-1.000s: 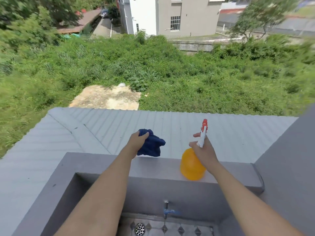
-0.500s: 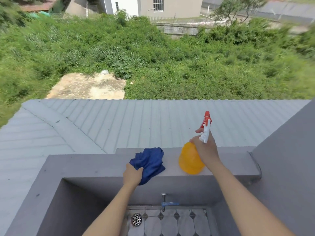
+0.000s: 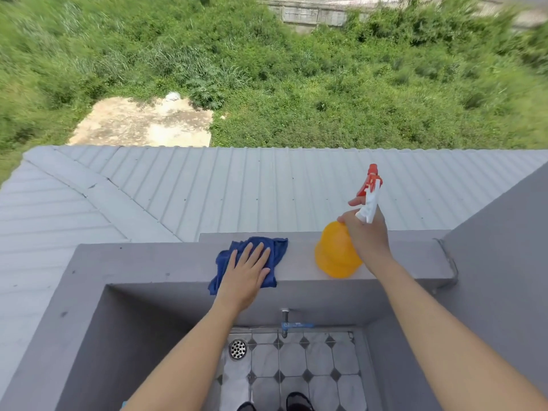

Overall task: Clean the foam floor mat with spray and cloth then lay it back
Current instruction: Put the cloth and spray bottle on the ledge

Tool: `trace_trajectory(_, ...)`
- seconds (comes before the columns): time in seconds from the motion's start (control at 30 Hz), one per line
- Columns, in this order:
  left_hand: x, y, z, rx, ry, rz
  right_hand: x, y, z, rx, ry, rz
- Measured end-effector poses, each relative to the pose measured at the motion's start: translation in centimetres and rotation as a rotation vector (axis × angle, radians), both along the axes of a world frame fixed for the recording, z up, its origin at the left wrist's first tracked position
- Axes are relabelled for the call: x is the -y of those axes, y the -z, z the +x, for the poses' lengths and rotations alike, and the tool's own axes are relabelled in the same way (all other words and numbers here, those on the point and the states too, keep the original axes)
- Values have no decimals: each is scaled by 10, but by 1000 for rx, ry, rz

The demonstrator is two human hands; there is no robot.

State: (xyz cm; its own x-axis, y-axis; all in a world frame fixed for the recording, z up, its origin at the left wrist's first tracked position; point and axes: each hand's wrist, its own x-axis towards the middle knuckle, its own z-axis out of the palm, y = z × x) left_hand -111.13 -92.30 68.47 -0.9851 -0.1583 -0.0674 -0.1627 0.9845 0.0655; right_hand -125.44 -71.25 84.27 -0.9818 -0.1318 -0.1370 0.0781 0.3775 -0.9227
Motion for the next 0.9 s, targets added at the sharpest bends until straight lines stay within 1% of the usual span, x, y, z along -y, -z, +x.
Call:
trace_trajectory(0.07,1,4,-3,52,-36,15,0,3,-1,-8,6,10)
trace_trajectory(0.2,-3,10,-7,22,-80,40,4,10,-3,-4,27,8)
trace_trajectory(0.37,0,6,-9,6,-58,57,5,12,0,-25,48,-1)
trace_trajectory(0.5,-2,1,-11,67,-65,74,4,13,4,-38,50,18)
trace_trajectory(0.6,-4,-6,-11,101,-80,102,1,9,5,-32,11,70)
trace_trajectory(0.67,-4,-14,-8,84,-106,128,-1,4,6,-21,-27,111)
trace_trajectory(0.8,-1,-31,-6,73,-126,86,-12,0,7,-5,-127,196)
trace_trajectory(0.9,7,-47,-8,72,-160,85,-25,7,8,47,-151,207)
